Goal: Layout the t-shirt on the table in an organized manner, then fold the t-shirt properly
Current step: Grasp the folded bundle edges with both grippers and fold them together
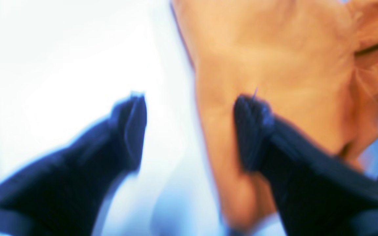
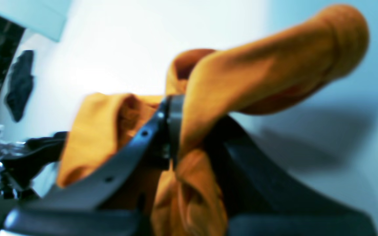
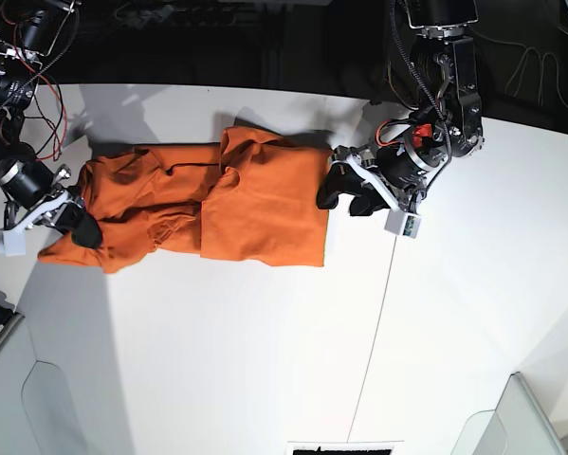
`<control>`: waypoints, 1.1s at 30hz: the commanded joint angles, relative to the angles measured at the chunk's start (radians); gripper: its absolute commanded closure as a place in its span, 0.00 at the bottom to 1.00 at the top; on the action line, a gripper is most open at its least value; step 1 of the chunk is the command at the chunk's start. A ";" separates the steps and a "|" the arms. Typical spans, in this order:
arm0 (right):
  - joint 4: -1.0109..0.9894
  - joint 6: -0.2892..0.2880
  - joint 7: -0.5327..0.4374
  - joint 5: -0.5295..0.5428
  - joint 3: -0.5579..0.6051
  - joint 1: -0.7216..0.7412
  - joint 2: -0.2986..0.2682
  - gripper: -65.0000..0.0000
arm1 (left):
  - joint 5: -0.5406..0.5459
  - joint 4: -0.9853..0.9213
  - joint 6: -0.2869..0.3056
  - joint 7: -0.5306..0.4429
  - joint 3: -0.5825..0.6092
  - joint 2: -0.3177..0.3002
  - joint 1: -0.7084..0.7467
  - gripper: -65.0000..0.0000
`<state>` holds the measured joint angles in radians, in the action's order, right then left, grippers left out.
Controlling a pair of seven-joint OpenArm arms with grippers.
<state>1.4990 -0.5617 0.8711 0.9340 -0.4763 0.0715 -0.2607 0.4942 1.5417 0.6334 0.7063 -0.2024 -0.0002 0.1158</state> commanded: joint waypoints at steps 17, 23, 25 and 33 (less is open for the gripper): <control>0.137 -0.023 -0.067 -0.204 0.433 0.003 0.239 1.00 | -0.030 -0.086 -0.009 -0.037 0.126 -0.002 -0.016 0.32; 0.135 -0.018 -0.137 -0.348 0.562 0.003 0.264 1.00 | -0.030 -0.086 -0.009 -0.037 0.123 -0.003 -0.016 0.32; 0.135 -0.017 -0.142 -0.379 0.587 0.003 0.264 0.86 | -0.026 -0.085 -0.009 -0.037 0.123 -0.003 -0.016 0.32; 0.136 -0.018 -0.179 -0.395 0.585 0.009 0.264 0.46 | 0.031 -0.083 -0.007 -0.035 0.122 -0.003 -0.016 0.32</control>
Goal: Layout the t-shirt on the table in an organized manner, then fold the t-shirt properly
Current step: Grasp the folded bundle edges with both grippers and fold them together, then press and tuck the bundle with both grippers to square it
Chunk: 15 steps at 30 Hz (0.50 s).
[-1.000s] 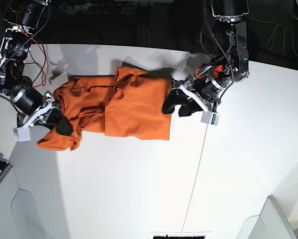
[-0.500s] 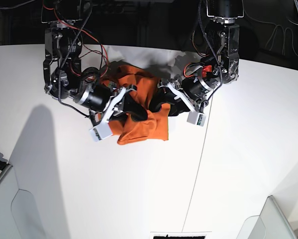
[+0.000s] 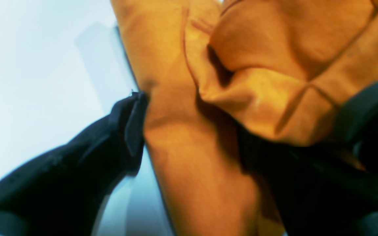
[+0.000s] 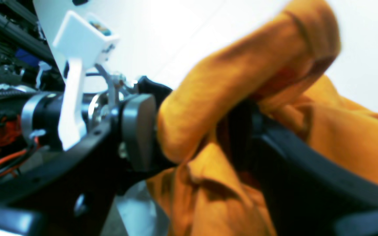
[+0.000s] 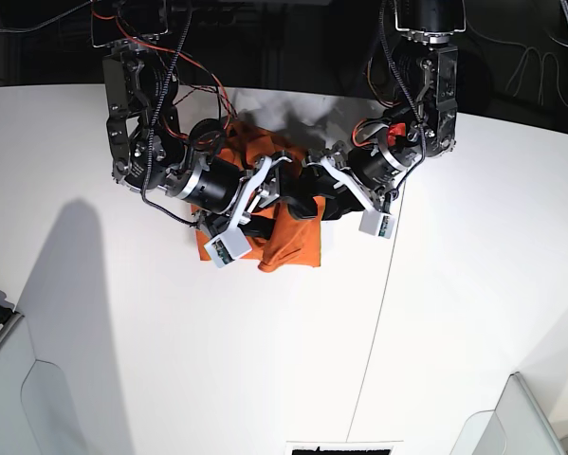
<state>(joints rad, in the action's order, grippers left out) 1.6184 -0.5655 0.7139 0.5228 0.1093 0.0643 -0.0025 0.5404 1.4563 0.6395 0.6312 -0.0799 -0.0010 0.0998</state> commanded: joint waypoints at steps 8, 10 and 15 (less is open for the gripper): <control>0.017 -0.015 -0.017 0.059 0.009 0.085 0.006 0.46 | 0.025 0.066 0.012 0.082 -0.007 -0.002 0.000 0.32; 0.017 -0.015 -0.014 0.061 0.020 0.094 0.009 0.46 | 0.025 0.095 0.013 0.097 -0.024 -0.002 0.000 0.32; 0.017 -0.015 -0.014 0.061 0.022 0.096 0.046 0.46 | 0.089 0.145 0.030 0.137 -0.117 -0.003 0.000 0.32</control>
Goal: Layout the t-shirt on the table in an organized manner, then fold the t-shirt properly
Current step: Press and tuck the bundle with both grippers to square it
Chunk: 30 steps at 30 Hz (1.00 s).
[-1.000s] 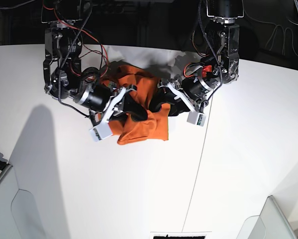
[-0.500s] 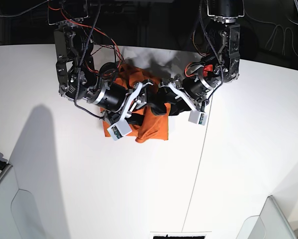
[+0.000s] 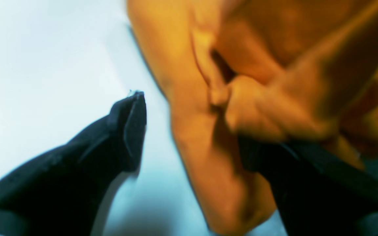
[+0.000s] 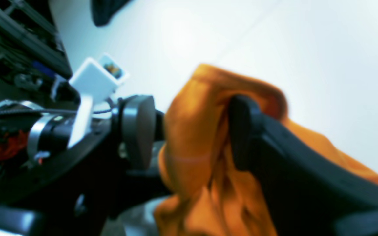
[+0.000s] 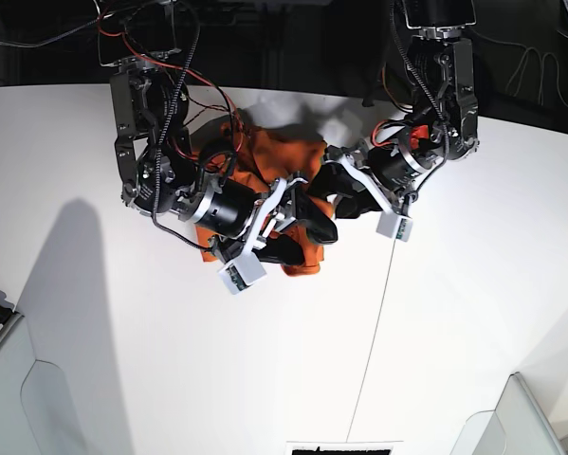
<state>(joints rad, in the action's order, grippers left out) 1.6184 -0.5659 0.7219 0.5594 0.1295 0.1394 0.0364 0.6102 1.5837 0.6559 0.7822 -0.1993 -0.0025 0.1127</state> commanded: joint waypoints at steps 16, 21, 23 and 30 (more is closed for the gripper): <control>0.016 -0.014 0.038 0.032 0.149 0.012 0.103 0.46 | 0.180 0.018 0.042 0.046 -0.241 -0.168 0.036 0.32; 0.016 -0.014 0.036 0.031 0.222 0.013 0.103 0.46 | 0.315 0.018 0.042 0.104 -0.338 -0.210 0.059 0.32; 0.016 -0.014 0.019 0.023 0.238 0.015 0.103 0.46 | 0.374 0.018 0.042 0.133 -0.364 -0.220 0.062 0.32; 0.016 0.027 -0.079 -0.187 0.127 0.045 0.100 1.00 | 0.497 0.097 0.042 0.190 -0.358 -0.230 0.063 0.36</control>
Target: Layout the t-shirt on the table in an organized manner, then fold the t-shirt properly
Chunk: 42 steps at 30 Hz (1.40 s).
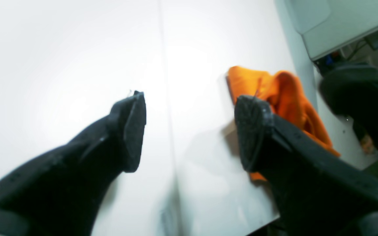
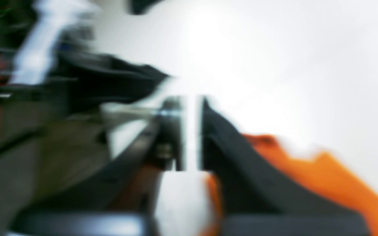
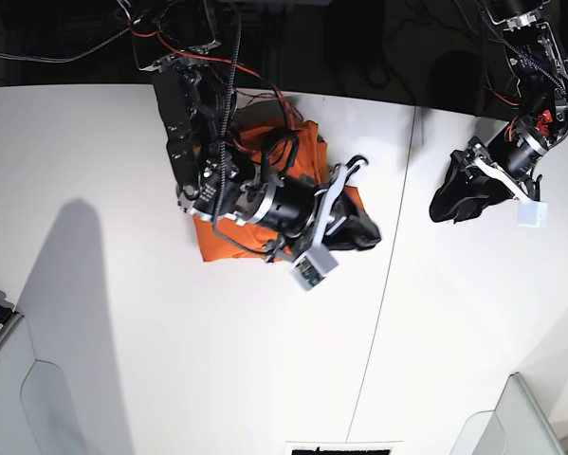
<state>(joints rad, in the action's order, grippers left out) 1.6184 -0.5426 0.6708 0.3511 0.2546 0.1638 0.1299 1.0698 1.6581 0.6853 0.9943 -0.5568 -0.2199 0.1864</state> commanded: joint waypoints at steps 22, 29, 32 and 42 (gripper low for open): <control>-0.381 -0.031 -0.092 0.000 -0.256 0.202 -0.185 1.00 | -0.479 0.114 0.013 -0.219 0.767 0.049 -0.012 0.72; -0.378 -0.039 0.005 0.132 -0.237 0.177 -0.222 1.00 | -0.499 -0.158 0.013 -0.252 0.765 -0.016 -0.146 0.72; -0.357 -0.042 0.023 0.205 -0.237 0.133 -0.263 1.00 | -0.529 -0.210 0.013 -0.267 0.765 -0.019 -0.212 0.72; -0.115 -0.042 0.026 0.306 -0.237 -0.122 -0.276 1.00 | -0.574 -0.290 0.013 -0.289 0.766 -0.018 -0.409 0.72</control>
<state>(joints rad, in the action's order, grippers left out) 1.4864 -0.5720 0.7109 0.6346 0.0193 0.0261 -0.1413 0.4774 1.3533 0.6956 0.7258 0.2115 -0.2359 -0.1955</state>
